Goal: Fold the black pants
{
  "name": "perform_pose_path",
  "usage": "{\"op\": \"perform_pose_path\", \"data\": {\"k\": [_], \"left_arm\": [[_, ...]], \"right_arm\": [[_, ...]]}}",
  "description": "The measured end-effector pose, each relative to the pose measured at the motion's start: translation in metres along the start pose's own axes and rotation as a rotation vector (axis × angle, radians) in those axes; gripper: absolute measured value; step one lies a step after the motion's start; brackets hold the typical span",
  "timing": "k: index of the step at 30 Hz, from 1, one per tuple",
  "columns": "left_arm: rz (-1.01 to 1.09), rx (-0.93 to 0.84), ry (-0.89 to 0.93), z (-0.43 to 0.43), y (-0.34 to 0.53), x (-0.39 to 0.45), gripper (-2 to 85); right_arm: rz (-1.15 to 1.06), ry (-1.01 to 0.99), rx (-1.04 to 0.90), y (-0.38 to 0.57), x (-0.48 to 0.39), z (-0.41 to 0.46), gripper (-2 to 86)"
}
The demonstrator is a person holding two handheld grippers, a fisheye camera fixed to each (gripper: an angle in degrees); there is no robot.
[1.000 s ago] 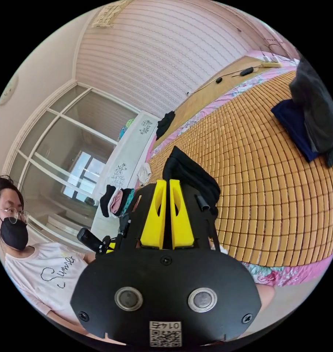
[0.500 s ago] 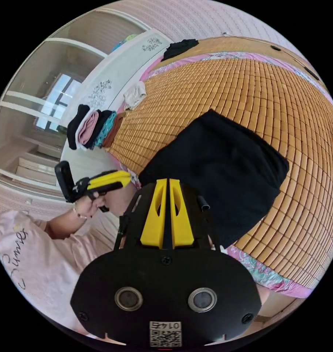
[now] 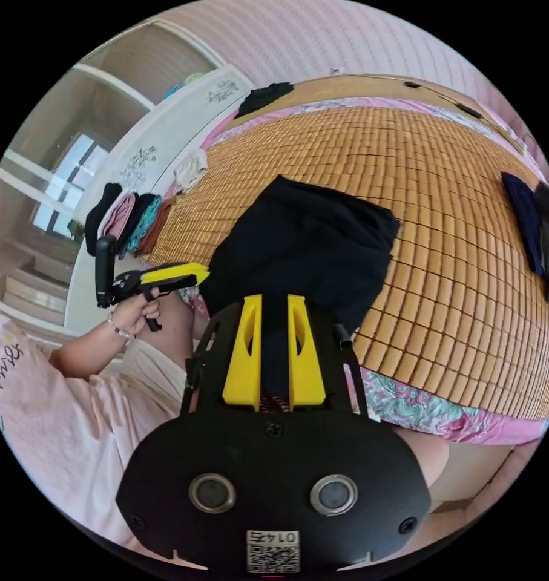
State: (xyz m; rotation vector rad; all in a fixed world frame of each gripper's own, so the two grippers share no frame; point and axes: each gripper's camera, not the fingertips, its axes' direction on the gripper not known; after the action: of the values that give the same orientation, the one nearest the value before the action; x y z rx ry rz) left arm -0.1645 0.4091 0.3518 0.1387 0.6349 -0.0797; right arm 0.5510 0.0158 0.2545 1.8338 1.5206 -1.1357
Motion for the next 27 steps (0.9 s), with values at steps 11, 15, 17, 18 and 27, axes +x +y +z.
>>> {"op": "perform_pose_path", "data": {"k": [11,15,17,18,27], "left_arm": [[-0.129,-0.113,0.168,0.044,-0.083,-0.055,14.4],[-0.152,-0.138,0.256,0.045,-0.087,-0.063,8.6],[-0.181,-0.085,0.294,0.036,-0.082,-0.075,6.3],[-0.196,-0.073,0.299,0.033,-0.080,-0.078,6.0],[-0.500,0.357,0.105,-0.089,0.012,-0.153,4.8]], "right_arm": [[0.398,-0.246,0.107,0.010,0.084,0.069,9.4],[0.355,-0.290,0.080,-0.001,0.072,0.070,3.5],[0.276,-0.326,0.098,-0.013,0.057,0.060,2.7],[0.203,-0.339,0.093,-0.027,0.041,0.053,2.3],[-0.570,-0.449,-0.089,-0.173,-0.198,0.075,1.4]]}}
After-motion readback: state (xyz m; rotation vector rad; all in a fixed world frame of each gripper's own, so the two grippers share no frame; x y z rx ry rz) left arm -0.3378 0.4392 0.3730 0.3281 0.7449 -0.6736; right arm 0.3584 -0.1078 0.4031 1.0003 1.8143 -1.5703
